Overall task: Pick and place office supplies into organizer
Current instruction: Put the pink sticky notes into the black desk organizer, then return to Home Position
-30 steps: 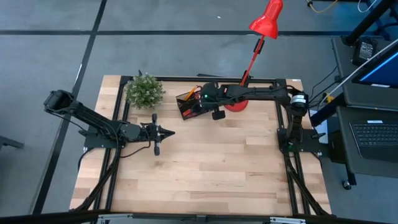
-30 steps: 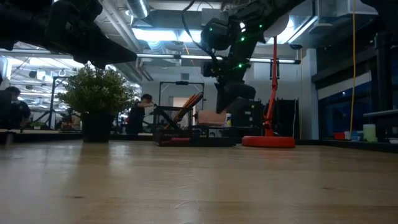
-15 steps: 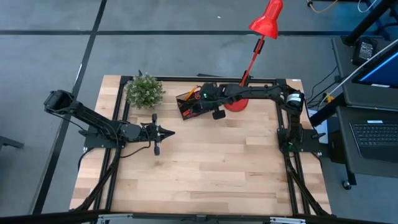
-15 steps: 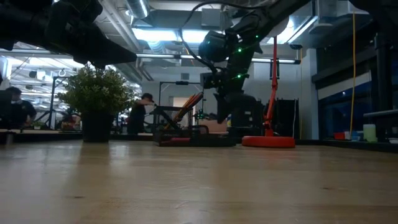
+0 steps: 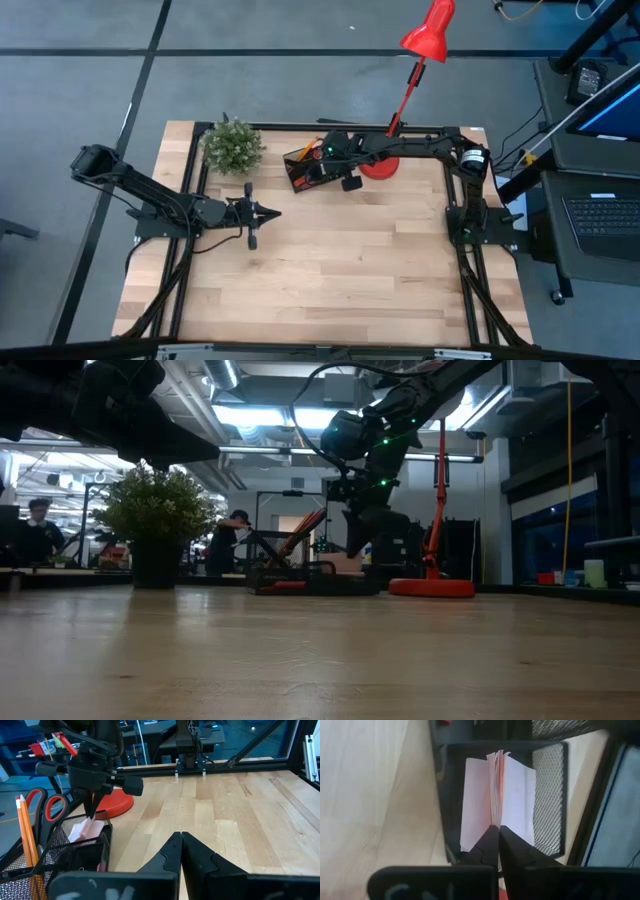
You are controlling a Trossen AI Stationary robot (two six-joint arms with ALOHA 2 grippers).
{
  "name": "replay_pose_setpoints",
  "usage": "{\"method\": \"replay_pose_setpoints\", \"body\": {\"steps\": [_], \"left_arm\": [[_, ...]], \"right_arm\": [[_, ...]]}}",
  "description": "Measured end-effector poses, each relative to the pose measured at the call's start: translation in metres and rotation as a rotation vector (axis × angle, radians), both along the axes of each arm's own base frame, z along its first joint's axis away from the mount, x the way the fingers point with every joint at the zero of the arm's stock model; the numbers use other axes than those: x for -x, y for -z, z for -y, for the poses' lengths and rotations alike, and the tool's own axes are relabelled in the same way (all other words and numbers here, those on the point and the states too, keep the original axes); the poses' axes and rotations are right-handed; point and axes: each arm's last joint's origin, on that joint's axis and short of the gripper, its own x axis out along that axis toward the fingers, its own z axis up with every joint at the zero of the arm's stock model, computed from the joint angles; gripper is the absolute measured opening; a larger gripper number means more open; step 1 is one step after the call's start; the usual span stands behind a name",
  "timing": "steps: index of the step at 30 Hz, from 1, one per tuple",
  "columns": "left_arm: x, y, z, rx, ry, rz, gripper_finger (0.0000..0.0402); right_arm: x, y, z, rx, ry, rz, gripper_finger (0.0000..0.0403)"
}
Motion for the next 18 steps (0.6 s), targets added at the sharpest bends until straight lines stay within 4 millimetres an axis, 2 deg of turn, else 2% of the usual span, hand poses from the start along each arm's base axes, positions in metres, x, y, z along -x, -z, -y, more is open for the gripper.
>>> {"method": "replay_pose_setpoints", "body": {"steps": [18], "left_arm": [[0.0000,0.0001,-0.0001,0.000,0.000,0.000,0.0002]], "right_arm": [[0.0019,0.0011,-0.0007,-0.021,-0.024,-0.021,0.0100]]}}
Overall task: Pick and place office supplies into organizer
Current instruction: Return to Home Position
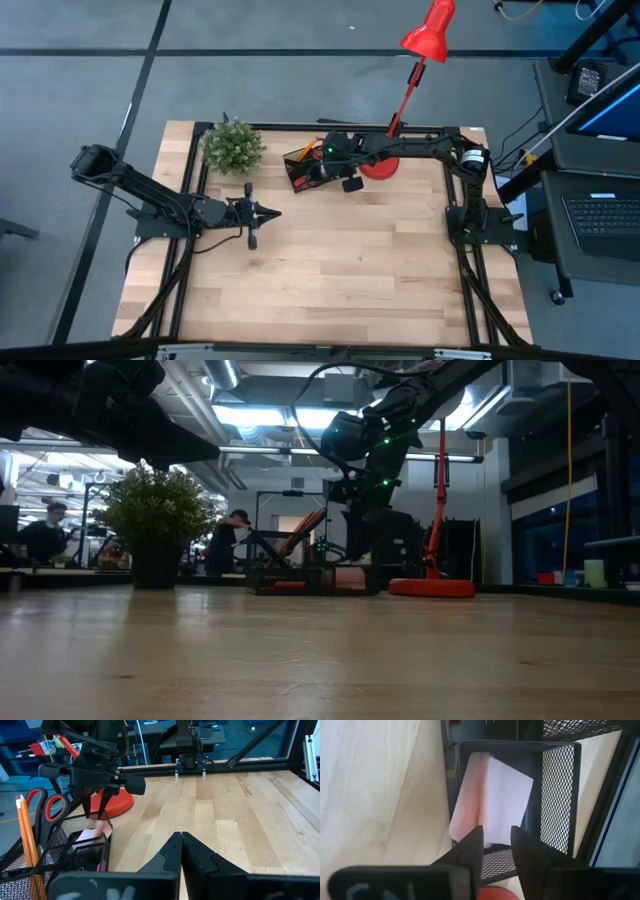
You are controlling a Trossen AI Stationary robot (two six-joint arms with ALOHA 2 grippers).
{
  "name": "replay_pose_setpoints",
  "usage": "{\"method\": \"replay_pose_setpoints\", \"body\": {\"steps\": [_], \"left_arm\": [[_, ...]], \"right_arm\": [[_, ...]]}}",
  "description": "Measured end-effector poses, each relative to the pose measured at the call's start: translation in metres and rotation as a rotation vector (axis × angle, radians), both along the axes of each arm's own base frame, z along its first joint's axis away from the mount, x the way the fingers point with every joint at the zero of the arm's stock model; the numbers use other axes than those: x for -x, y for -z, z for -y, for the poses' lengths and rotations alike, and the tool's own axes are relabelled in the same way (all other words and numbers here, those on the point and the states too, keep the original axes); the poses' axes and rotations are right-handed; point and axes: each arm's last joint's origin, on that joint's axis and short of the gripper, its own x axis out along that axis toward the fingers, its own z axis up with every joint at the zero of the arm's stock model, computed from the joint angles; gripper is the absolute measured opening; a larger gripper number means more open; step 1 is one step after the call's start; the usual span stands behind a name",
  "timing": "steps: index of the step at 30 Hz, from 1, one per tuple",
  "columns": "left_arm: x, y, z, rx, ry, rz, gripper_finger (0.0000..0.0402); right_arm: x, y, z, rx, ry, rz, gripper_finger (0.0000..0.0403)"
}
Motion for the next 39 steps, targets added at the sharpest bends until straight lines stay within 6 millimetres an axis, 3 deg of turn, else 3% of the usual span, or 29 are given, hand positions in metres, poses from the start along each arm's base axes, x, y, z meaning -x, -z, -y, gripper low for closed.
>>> {"method": "replay_pose_setpoints", "body": {"steps": [7,15,22,25,29,32,35,39], "left_arm": [[0.000,0.000,0.000,0.000,0.000,0.000,0.0005],[0.000,0.000,0.000,-0.001,0.000,0.001,0.0005],[-0.001,-0.005,0.000,-0.044,0.009,0.036,0.0006],[-0.001,-0.007,0.000,-0.040,0.009,0.054,0.0005],[0.002,-0.011,-0.001,-0.063,0.012,0.073,0.0002],[0.005,-0.018,-0.004,-0.086,0.006,0.107,0.0003],[0.010,-0.026,-0.009,-0.096,0.046,0.141,0.0002],[0.018,-0.030,-0.019,-0.074,0.106,0.129,0.0002]], "right_arm": [[-0.002,-0.006,-0.008,-0.011,0.055,-0.016,0.0118],[-0.012,-0.041,-0.020,-0.031,0.107,-0.003,0.0115],[-0.014,-0.086,-0.042,-0.038,0.119,0.021,0.0042],[-0.005,-0.114,-0.054,-0.029,0.094,0.078,0.0008],[0.014,-0.155,-0.072,-0.032,0.104,0.225,0.0008],[0.033,-0.174,-0.087,-0.039,0.109,0.330,0.0003],[0.050,-0.173,-0.105,0.000,0.118,0.381,0.0003],[0.065,-0.151,-0.124,-0.022,0.092,0.471,0.0002]]}}
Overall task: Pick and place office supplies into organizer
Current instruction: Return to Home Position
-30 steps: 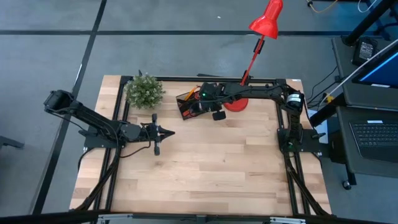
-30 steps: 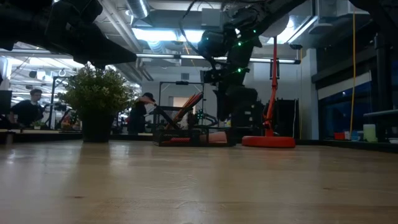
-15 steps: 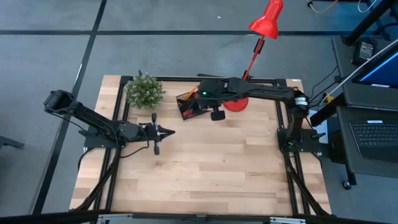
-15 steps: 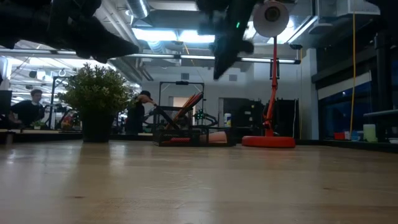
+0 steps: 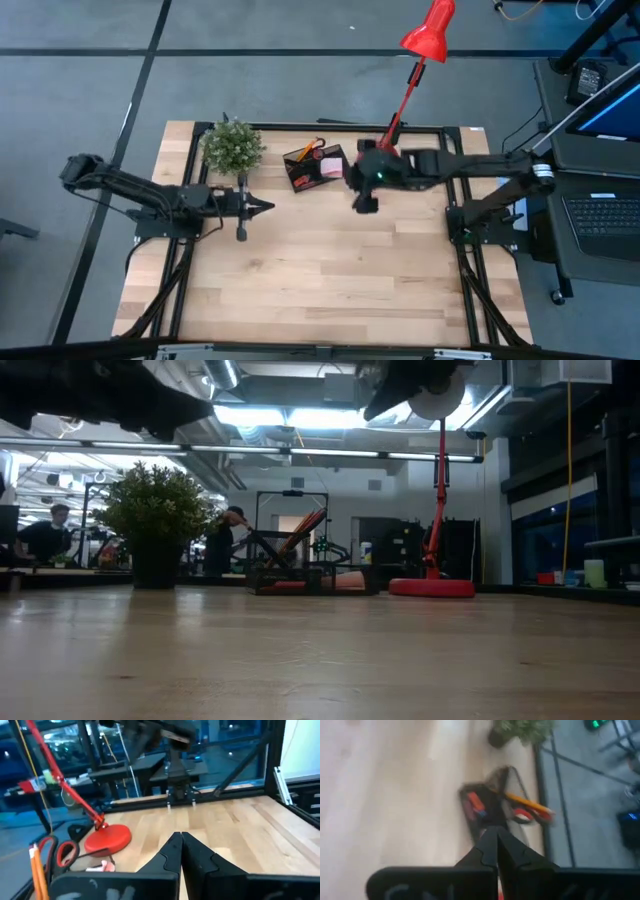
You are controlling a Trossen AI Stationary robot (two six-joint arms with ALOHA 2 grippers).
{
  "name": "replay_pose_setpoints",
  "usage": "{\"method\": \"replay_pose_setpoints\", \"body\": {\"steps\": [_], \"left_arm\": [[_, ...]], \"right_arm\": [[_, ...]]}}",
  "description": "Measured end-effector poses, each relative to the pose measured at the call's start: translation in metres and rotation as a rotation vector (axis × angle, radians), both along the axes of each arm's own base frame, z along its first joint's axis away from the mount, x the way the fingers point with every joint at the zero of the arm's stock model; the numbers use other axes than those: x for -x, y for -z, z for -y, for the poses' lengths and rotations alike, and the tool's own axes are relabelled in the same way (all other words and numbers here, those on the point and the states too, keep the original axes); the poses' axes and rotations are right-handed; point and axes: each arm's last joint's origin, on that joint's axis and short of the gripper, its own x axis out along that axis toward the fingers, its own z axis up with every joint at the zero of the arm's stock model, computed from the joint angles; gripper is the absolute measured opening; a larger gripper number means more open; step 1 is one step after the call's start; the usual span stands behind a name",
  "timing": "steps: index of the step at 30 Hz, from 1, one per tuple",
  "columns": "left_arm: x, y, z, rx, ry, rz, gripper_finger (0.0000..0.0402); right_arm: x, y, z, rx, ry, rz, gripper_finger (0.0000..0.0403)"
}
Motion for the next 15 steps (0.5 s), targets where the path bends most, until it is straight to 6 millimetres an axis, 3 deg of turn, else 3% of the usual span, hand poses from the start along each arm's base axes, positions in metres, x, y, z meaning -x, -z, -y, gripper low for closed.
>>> {"method": "replay_pose_setpoints", "body": {"steps": [7,15], "left_arm": [[0.011,-0.005,-0.021,0.020,-0.052,0.006,0.0002],[0.019,0.001,-0.039,0.026,-0.072,0.001,0.0001]], "right_arm": [[0.010,0.044,-0.015,-0.131,-0.160,0.194,0.0002],[0.025,0.098,-0.008,-0.238,-0.225,0.405,0.0001]]}}
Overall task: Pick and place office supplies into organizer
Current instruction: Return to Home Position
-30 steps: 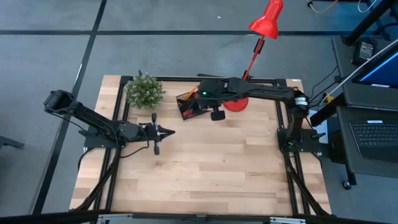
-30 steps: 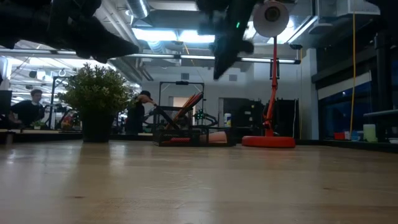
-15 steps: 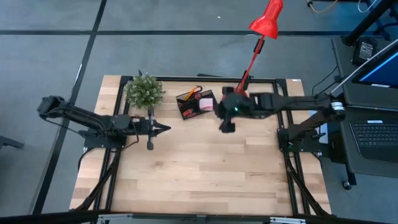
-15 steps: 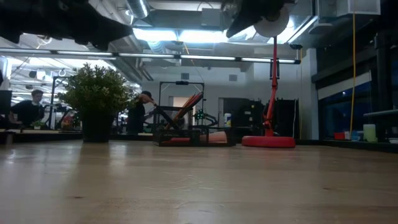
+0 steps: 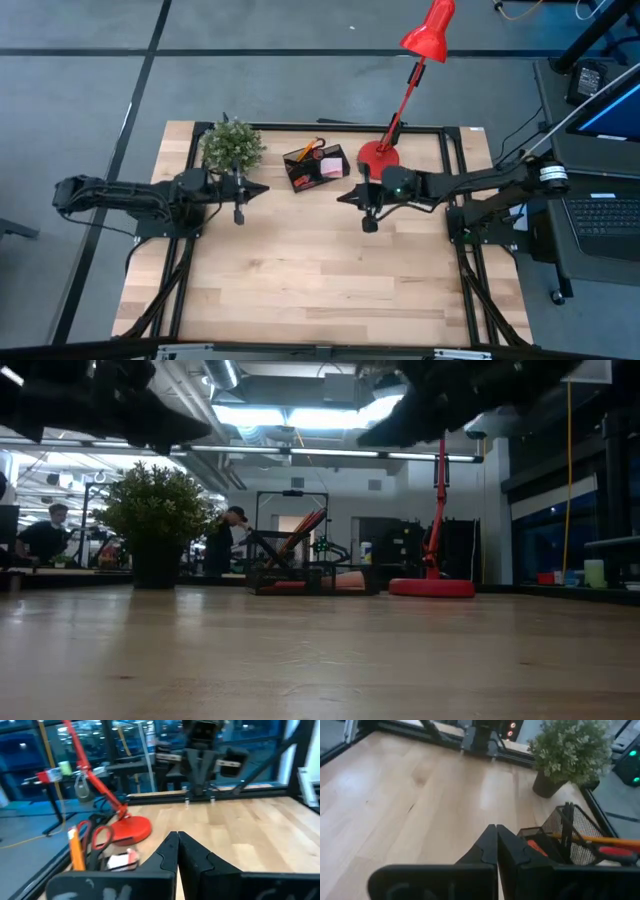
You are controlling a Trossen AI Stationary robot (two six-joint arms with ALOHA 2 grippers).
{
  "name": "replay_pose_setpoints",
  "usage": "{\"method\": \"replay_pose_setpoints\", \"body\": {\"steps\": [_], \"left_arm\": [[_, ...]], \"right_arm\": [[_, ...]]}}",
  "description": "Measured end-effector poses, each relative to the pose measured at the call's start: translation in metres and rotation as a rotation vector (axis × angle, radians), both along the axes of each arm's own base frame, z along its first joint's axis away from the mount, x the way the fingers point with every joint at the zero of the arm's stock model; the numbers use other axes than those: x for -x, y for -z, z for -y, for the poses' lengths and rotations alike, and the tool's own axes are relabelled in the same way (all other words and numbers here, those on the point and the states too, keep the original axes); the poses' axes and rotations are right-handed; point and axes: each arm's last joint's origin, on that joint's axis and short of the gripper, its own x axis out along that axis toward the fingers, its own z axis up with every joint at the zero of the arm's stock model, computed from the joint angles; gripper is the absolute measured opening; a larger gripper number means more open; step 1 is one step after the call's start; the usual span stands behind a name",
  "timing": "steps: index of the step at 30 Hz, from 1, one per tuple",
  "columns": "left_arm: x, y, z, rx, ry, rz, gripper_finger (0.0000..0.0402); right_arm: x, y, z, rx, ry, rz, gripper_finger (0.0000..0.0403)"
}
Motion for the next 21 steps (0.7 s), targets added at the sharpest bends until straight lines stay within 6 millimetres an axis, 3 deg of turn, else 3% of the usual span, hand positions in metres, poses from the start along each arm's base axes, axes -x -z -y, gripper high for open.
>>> {"method": "replay_pose_setpoints", "body": {"steps": [4,12,21], "left_arm": [[0.008,0.007,-0.006,0.010,-0.047,0.050,0.0002],[0.026,0.006,-0.008,-0.003,-0.094,0.088,0.0002],[0.038,0.004,-0.008,-0.045,-0.135,0.162,0.0002]], "right_arm": [[0.012,0.011,0.003,-0.032,0.024,0.080,0.0001],[0.037,-0.002,0.005,-0.015,0.029,0.181,0.0001],[0.068,0.010,0.027,-0.114,0.029,0.292,0.0001]]}}
